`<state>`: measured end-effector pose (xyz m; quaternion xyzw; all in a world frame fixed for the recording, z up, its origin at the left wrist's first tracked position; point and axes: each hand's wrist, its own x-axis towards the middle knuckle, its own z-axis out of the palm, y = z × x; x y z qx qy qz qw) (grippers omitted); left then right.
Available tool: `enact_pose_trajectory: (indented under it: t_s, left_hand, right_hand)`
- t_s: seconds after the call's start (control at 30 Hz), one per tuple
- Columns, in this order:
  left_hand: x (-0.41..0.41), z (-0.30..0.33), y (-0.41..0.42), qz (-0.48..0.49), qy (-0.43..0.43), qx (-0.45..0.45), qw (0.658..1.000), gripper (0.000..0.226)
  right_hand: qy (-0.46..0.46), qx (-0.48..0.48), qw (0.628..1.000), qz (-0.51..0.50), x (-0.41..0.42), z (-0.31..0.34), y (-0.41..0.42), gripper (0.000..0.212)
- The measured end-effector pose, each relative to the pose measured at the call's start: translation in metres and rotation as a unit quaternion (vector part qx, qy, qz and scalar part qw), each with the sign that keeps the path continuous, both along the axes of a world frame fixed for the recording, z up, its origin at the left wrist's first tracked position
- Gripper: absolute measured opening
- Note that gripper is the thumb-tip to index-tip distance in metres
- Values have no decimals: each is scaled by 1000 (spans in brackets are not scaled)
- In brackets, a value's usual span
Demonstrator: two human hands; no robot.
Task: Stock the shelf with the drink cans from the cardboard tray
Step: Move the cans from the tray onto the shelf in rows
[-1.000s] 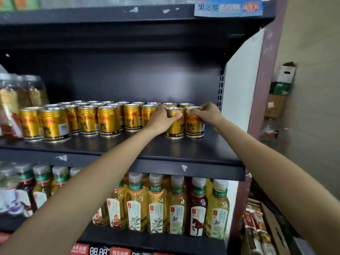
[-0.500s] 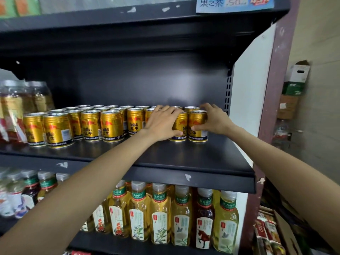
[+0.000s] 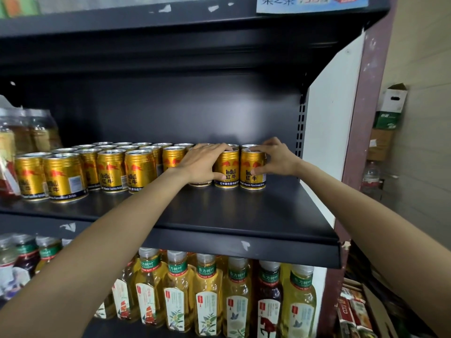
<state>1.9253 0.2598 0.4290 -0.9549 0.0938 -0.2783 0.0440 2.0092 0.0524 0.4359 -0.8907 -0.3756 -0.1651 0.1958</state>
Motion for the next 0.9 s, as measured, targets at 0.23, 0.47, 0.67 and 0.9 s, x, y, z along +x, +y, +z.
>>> enact_pose_trajectory:
  t_s: [0.23, 0.47, 0.67, 0.9]
  left_hand:
    - [0, 3, 10, -18, 14, -22, 999, 76]
    - [-2, 2, 9, -14, 32, -29, 999, 77]
    - [-16, 6, -6, 12, 12, 55, 998, 79]
    - [-108, -4, -35, -80, -158, -63, 982, 39]
  right_hand:
    - [68, 23, 997, 29, 6, 1, 2, 68]
    - [74, 71, 994, 24, 2, -8, 2, 79]
    - [6, 83, 996, 14, -22, -6, -9, 89]
    - [-139, 155, 977, 40, -130, -13, -25, 53]
